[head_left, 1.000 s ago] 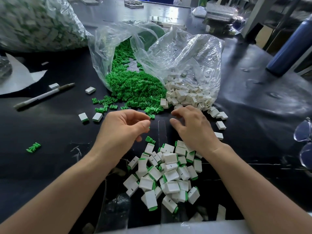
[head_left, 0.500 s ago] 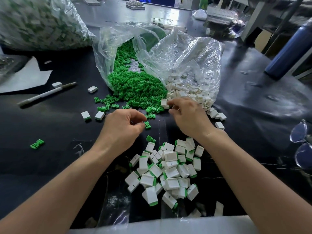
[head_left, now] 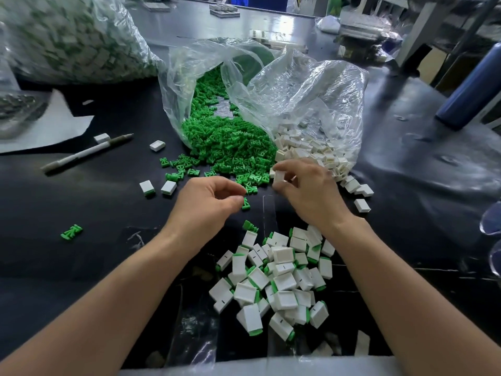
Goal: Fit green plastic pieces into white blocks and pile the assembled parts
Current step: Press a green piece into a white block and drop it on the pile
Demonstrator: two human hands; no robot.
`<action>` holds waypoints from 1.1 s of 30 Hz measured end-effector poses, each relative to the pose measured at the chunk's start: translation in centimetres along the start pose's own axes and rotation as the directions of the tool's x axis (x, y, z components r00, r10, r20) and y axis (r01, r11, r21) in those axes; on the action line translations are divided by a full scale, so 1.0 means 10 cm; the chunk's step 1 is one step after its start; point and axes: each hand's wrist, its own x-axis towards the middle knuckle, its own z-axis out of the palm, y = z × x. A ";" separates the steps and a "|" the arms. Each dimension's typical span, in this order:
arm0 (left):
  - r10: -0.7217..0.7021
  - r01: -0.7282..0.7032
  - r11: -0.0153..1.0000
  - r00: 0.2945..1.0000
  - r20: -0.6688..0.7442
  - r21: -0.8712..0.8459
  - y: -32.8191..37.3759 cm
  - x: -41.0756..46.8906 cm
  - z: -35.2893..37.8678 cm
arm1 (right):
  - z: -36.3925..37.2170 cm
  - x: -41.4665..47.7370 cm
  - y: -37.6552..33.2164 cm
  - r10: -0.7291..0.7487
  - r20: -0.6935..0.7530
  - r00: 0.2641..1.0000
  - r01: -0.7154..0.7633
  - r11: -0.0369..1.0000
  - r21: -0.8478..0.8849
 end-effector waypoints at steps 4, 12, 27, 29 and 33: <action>-0.075 0.096 0.965 0.993 0.091 -0.243 0.08 -0.07 0.03 | 0.00 -0.17 -0.16 -0.111 -0.042 0.993 0.117 0.981 0.155; -0.102 0.141 0.922 0.987 0.125 -0.362 0.11 -0.09 0.01 | 0.03 -0.23 -0.24 -0.233 0.006 0.972 0.222 0.934 0.279; -0.139 0.131 0.880 0.990 0.016 -0.456 0.09 -0.05 -0.01 | 0.22 -0.15 -0.25 -0.169 0.286 0.943 0.193 0.979 -0.059; -0.127 0.123 0.885 0.992 0.023 -0.449 0.09 -0.05 0.00 | 0.22 -0.15 -0.24 -0.151 0.270 0.951 0.182 0.979 -0.094; -0.126 0.126 0.887 0.992 0.031 -0.445 0.08 -0.06 0.01 | 0.20 -0.16 -0.19 -0.132 0.238 0.962 0.157 0.983 -0.090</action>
